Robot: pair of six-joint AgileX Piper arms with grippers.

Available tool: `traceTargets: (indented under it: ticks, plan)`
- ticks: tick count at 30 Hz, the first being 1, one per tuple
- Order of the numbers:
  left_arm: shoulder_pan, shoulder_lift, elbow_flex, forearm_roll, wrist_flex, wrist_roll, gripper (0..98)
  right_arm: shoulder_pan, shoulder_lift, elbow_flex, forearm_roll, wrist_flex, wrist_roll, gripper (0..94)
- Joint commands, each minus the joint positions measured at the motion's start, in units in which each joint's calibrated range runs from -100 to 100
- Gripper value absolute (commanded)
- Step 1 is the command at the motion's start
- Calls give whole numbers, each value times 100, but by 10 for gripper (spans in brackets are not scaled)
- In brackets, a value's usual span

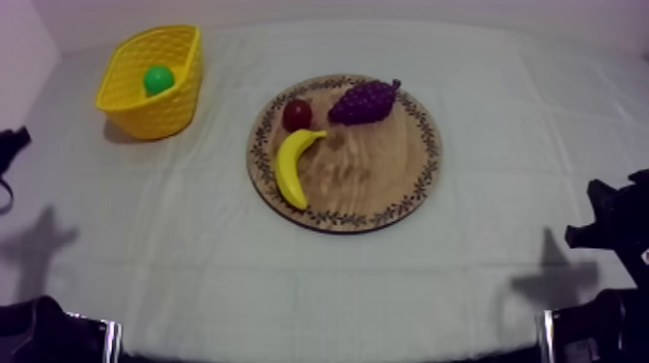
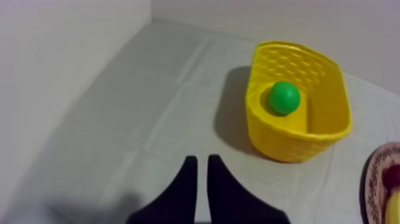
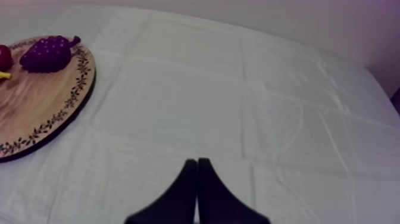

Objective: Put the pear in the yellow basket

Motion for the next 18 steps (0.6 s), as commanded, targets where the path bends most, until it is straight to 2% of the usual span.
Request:
traceTargets:
  ticks: [1, 6, 10, 18]
  plan:
    - [290, -1801, 1209, -185, -105, 219, 53, -1, 1, 3, 0, -2, 1, 3]
    - [633, -2592, 2233, -516, -364, 344, 52, -1, 1, 3, 0, -2, 1, 3]
    - [874, -3074, 2604, -404, -136, 131, 51, -1, 1, 3, 0, -2, -1, 3]
    - [869, -3681, 2670, -166, 275, 88, 13, -1, 1, 3, 0, -2, 1, 3]
